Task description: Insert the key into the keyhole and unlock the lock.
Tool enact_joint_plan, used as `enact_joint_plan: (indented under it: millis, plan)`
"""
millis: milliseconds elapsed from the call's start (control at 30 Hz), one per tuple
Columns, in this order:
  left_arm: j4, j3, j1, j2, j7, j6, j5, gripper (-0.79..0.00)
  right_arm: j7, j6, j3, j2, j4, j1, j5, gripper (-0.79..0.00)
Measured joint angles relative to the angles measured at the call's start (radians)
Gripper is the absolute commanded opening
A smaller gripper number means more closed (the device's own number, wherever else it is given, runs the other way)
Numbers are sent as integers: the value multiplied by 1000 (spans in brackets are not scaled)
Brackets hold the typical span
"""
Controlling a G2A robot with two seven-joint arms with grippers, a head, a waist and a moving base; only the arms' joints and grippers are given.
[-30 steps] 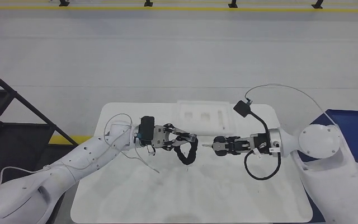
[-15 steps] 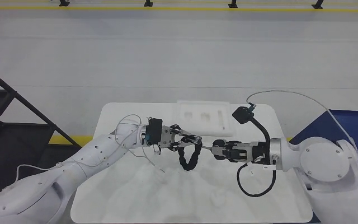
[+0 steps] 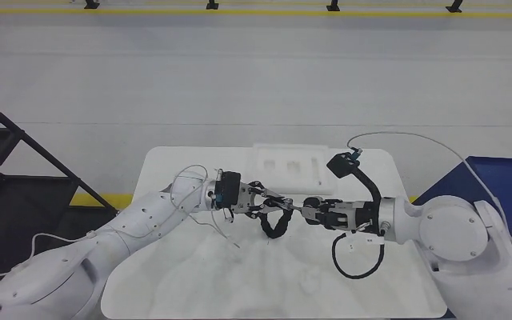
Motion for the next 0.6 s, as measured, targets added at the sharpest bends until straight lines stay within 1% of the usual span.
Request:
enact_joint_plan:
  millis: [233, 600]
  plan:
    - [2, 7, -1, -2, -7, -7, -11, -785, 16, -20, 0, 8, -14, -5, -32, -785]
    - [-5, 27, -10, 2, -16, -16, -6, -785, 35, -37, -7, 16, -17, -6, -35, -785]
